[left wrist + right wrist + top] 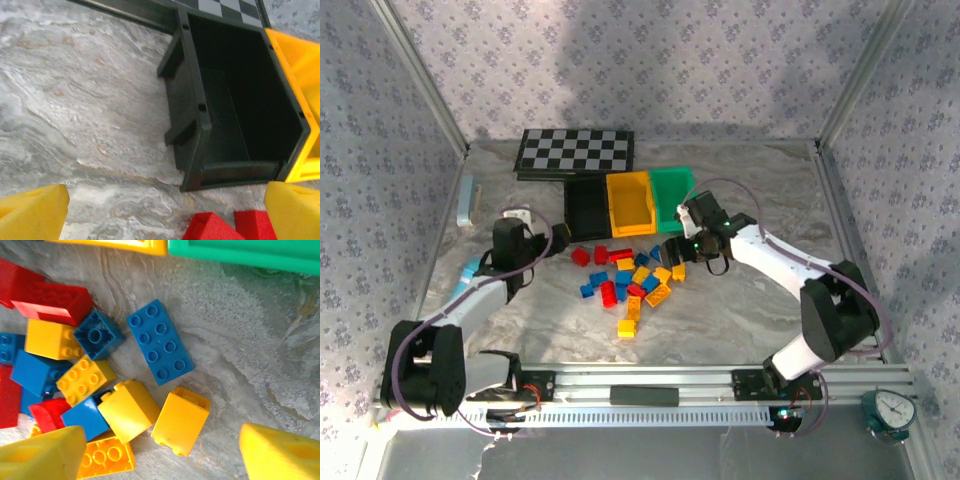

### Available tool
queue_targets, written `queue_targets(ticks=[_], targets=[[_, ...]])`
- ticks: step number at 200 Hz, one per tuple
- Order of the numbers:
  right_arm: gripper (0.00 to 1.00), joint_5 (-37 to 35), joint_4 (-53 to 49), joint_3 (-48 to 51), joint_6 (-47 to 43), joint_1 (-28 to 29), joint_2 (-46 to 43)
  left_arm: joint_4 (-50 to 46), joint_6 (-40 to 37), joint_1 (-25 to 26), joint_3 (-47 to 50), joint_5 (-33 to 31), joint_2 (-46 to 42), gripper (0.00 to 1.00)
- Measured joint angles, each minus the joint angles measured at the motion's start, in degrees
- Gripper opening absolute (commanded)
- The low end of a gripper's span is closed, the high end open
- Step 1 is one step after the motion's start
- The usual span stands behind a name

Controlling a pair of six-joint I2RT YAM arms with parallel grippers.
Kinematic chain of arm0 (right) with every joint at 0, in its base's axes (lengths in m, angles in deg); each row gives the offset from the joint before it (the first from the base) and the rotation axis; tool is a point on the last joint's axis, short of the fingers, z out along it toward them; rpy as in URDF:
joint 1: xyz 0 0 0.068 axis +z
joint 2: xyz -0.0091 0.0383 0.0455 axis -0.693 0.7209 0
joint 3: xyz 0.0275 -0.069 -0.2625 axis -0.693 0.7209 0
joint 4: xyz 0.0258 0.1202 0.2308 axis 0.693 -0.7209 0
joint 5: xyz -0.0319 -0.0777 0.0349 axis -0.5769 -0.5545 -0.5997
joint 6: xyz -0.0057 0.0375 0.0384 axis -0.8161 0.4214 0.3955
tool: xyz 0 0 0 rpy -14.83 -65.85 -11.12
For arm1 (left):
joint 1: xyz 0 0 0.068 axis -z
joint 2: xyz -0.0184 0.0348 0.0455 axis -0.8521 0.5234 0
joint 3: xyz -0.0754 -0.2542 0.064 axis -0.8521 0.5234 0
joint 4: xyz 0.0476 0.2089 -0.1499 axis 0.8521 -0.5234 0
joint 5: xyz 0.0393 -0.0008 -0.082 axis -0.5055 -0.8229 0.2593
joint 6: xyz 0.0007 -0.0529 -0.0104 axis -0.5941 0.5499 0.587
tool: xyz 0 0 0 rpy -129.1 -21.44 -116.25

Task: Sort the legos into containers by color
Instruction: Pick up the lego from the center of the table.

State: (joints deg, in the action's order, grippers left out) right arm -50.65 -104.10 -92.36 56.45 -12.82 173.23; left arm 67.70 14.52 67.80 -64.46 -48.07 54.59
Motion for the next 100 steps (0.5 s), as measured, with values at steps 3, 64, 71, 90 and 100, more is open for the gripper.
queue_targets(ticks=[3, 64, 71, 90, 100], targets=[[0.71, -0.2, -0.2, -0.4, 0.1, 0.1, 0.6, 0.0, 0.0, 0.1, 0.3, 0.0, -0.2, 1.00], [0.66, -7.1, 0.3, -9.1, 0.0, 4.5, 12.5, -1.2, 1.4, 0.1, 1.9, -2.4, -1.6, 1.00], [0.66, -7.7, 0.4, -9.9, 0.2, 5.0, 13.5, -1.1, 1.7, 0.1, 1.9, -2.4, -1.6, 1.00], [0.66, -8.9, 0.4, -11.4, 0.6, 6.0, 15.5, -1.1, 2.3, 0.1, 1.9, -2.4, -1.3, 1.00], [0.66, -9.5, 0.4, -12.0, 0.8, 6.1, 16.6, -1.2, 2.5, 0.1, 1.9, -2.4, -1.0, 1.00]])
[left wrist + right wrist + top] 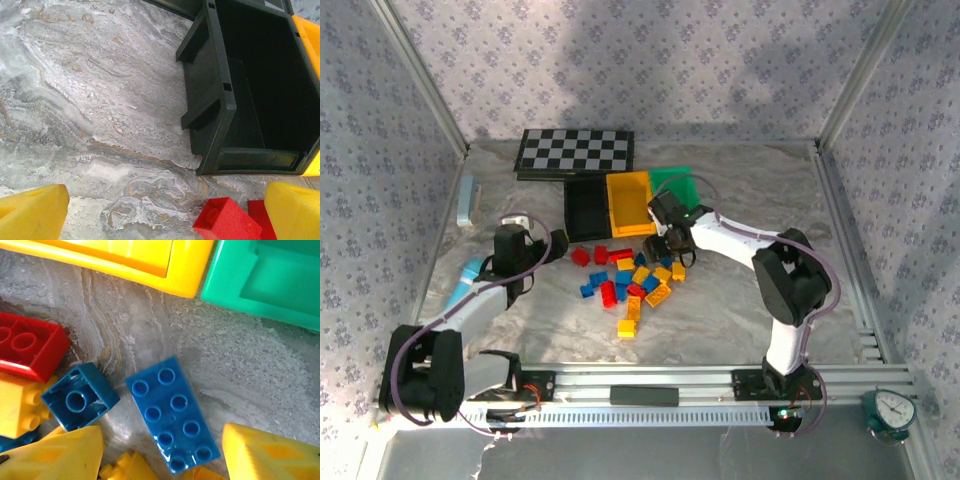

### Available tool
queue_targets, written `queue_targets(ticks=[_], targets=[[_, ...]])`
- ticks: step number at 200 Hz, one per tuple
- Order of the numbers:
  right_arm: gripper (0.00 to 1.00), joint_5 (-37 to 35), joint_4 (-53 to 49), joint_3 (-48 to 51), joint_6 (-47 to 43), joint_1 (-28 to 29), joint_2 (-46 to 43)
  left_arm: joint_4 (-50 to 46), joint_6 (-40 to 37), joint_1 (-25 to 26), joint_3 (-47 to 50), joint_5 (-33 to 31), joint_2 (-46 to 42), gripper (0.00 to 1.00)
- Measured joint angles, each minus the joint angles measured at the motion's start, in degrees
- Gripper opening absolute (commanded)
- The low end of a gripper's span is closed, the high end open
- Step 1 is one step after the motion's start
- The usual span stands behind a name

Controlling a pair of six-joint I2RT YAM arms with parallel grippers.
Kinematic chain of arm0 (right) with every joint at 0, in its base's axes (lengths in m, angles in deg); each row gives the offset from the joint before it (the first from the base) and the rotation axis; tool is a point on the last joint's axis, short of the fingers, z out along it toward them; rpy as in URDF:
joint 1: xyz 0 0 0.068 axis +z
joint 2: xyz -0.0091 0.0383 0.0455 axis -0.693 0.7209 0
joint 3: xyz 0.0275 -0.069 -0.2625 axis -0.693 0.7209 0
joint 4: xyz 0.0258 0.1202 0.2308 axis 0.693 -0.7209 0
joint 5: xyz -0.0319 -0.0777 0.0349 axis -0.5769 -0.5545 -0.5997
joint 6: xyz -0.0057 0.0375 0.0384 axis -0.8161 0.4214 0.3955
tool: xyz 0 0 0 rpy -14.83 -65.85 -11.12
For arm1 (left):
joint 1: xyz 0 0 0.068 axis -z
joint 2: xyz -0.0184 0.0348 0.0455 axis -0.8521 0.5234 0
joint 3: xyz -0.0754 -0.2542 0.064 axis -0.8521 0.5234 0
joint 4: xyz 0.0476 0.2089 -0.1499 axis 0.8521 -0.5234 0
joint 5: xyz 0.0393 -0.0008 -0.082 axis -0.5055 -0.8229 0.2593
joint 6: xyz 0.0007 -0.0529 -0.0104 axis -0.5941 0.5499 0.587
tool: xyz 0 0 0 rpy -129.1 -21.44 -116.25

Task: Sort the legos into containers by color
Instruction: Pick up the lego from the center of the table, then rotate the container at the top-center of the table.

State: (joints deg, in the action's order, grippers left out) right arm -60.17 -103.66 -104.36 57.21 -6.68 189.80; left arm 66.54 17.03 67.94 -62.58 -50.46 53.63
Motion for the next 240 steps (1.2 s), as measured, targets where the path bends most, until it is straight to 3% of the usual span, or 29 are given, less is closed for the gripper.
queue_targets(ticks=[58, 132, 188, 240], targets=[[0.65, -1.8, -0.3, -1.0, 0.7, 0.1, 3.9, 0.0, 0.4, 0.0, 0.0, -0.1, 0.3, 1.00], [0.33, -2.9, 0.3, -0.1, 2.8, -0.3, 4.7, -0.6, 0.4, 0.0, 0.0, -1.6, 0.2, 1.00], [0.31, -4.1, -0.8, -1.7, 2.6, -1.5, -1.1, -1.3, 0.4, 0.0, 0.0, -1.7, -0.6, 1.00], [0.33, -2.8, -1.0, -11.3, 3.3, -9.9, -2.0, -1.3, 0.4, 0.0, 0.0, -1.7, -0.6, 1.00]])
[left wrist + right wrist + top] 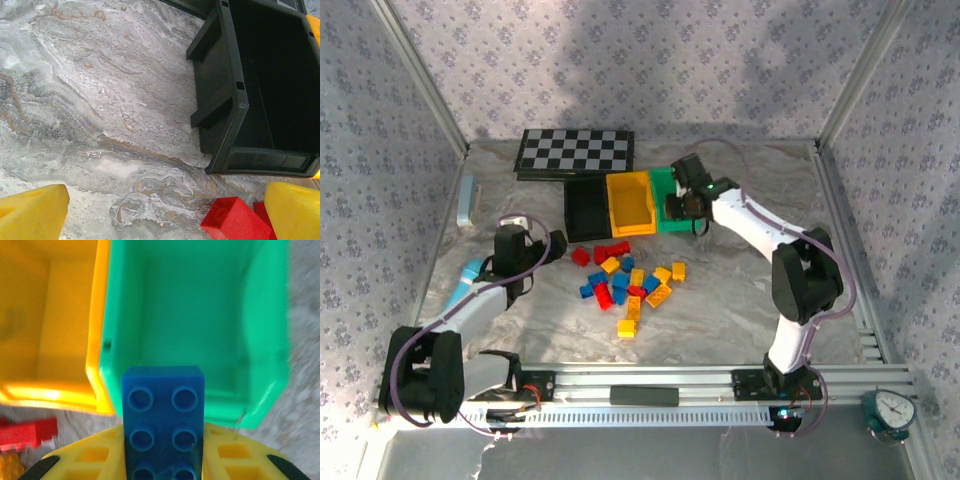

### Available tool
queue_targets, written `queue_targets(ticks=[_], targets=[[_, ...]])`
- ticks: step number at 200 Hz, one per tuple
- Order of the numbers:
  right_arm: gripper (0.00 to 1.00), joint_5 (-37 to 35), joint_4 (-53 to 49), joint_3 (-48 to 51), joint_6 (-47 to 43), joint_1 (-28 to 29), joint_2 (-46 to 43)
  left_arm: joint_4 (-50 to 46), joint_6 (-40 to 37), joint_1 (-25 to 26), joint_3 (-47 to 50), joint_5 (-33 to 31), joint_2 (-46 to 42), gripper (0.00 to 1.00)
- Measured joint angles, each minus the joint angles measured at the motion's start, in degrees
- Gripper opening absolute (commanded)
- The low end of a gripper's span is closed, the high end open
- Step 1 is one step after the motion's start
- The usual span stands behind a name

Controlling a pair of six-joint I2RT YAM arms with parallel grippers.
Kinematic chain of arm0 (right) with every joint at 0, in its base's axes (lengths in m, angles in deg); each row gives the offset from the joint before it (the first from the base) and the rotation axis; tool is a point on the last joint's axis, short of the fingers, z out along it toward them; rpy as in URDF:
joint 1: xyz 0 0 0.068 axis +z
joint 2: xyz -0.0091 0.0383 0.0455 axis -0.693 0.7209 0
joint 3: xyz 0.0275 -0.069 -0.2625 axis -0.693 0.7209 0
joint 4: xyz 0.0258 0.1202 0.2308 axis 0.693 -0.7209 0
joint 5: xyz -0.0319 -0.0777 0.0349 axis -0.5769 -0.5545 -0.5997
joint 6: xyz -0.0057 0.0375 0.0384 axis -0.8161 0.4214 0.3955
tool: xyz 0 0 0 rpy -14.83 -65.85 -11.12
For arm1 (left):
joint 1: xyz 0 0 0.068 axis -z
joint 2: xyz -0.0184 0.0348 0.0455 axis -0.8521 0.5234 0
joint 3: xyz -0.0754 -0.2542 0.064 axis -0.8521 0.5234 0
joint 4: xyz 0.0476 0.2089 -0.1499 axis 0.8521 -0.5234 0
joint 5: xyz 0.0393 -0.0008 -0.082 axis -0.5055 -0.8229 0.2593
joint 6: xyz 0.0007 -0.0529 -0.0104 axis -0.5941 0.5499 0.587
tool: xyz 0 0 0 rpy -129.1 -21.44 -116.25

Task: Sort the legos into containers by color
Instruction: Rotate the container at the top-center of the table.

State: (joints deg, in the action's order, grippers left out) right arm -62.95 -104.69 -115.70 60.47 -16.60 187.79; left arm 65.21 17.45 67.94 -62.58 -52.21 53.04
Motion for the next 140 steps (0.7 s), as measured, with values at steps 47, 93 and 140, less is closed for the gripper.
queue_targets(ticks=[47, 93, 140], targets=[[0.36, 1.5, -1.7, -14.3, 0.8, -4.0, 10.0, -0.3, 0.0, 0.0, -0.3, 0.0, 1.0, 1.00], [0.36, 1.0, -4.0, -15.6, 0.8, -3.0, 14.8, -0.9, 0.0, 0.0, -0.6, 0.1, 1.7, 1.00], [0.36, -2.0, -3.9, -15.7, -0.7, -1.7, 17.4, -0.8, 0.0, 0.0, -0.8, 0.5, 1.7, 1.00]])
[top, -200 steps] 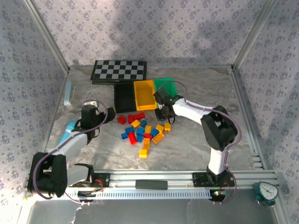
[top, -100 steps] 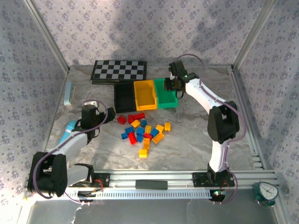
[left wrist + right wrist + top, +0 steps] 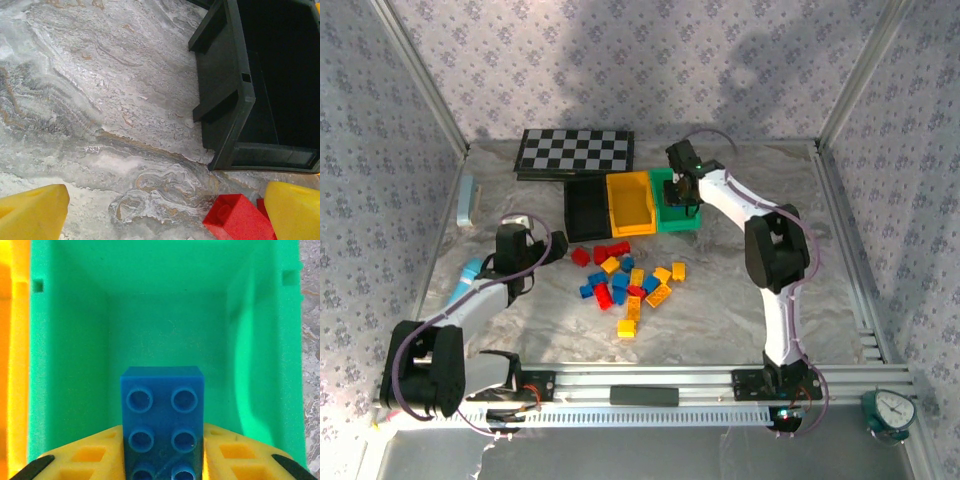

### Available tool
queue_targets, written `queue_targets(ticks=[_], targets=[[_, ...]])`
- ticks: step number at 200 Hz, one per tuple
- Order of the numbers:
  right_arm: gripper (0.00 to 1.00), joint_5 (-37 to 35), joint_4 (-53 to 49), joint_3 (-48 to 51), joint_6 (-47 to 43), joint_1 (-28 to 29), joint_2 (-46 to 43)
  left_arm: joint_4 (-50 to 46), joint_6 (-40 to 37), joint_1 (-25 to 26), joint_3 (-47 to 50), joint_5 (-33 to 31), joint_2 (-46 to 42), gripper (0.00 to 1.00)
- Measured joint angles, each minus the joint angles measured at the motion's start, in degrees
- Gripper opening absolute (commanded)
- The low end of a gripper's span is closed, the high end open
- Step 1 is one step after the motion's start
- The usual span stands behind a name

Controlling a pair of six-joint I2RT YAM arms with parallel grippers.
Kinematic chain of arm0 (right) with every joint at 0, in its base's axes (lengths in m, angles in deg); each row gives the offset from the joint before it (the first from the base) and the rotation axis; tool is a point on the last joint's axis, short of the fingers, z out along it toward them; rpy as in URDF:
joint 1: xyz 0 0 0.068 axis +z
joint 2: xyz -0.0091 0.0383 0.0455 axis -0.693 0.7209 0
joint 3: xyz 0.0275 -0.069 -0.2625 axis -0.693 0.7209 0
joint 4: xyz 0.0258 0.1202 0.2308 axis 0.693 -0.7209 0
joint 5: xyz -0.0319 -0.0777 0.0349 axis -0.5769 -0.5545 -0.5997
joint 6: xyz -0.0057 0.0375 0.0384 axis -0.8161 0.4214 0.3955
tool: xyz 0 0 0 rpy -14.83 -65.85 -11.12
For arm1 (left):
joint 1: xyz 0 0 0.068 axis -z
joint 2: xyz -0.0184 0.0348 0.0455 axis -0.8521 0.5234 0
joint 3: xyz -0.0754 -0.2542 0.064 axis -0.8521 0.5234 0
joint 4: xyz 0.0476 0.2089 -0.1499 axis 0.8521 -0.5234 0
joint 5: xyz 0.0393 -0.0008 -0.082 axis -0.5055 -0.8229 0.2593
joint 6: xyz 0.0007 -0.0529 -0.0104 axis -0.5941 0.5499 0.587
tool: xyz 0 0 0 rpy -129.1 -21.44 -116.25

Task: Sort the legos into containers by color
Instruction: Rotate the container at the top-center of the table, then pick up the lego from the center of the table.

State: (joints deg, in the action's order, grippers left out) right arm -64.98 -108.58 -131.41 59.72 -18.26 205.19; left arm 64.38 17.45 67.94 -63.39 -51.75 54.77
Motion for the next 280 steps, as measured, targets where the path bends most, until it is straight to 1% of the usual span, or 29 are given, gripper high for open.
queue_targets(ticks=[38, 78, 107, 144, 163, 198, 207, 217, 230, 249, 280], targets=[[0.35, -3.9, 0.1, 0.5, -1.2, 2.3, 2.2, 0.0, 0.0, 0.0, 0.0, 0.0, 0.0, 1.00], [0.36, -6.4, 1.6, 5.8, -0.7, 4.1, 1.8, 0.0, 0.0, 0.0, 0.0, 0.0, 0.0, 1.00], [0.36, -6.9, 1.7, 9.3, 0.7, 4.8, 0.2, 0.0, 0.0, 0.0, 0.0, 0.0, 0.0, 1.00], [0.43, -7.5, 1.5, 9.7, 1.9, 5.1, -2.8, 0.0, 0.0, 0.0, 0.0, 0.0, 0.0, 1.00], [0.49, -8.2, 1.0, 8.9, 2.0, 5.1, -3.7, 0.0, 0.0, 0.0, 0.0, 0.0, 0.0, 1.00], [0.51, -9.0, 0.2, 9.1, 2.0, 5.6, -5.6, 0.0, 0.0, 0.0, 0.0, 0.0, 0.0, 1.00], [0.54, -9.6, 0.0, 10.0, 1.9, 6.2, -7.1, 0.0, 0.0, 0.0, 0.0, 0.0, 0.0, 1.00], [0.63, -10.1, -0.1, 11.3, 1.4, 7.1, -9.0, 0.0, 0.0, 0.0, 0.0, 0.0, 0.0, 1.00], [0.71, -11.1, 0.5, 14.3, 0.7, 8.9, -12.7, 0.0, 0.0, 0.0, 0.0, 0.0, 0.0, 1.00], [0.71, -13.4, 1.4, 19.5, 0.0, 12.3, -19.0, 0.0, 0.0, 0.0, 0.0, 0.0, 0.0, 1.00], [0.69, -16.4, 2.0, 26.9, 0.6, 17.4, -27.1, 0.0, 0.0, 0.0, 0.0, -0.1, 0.0, 1.00]])
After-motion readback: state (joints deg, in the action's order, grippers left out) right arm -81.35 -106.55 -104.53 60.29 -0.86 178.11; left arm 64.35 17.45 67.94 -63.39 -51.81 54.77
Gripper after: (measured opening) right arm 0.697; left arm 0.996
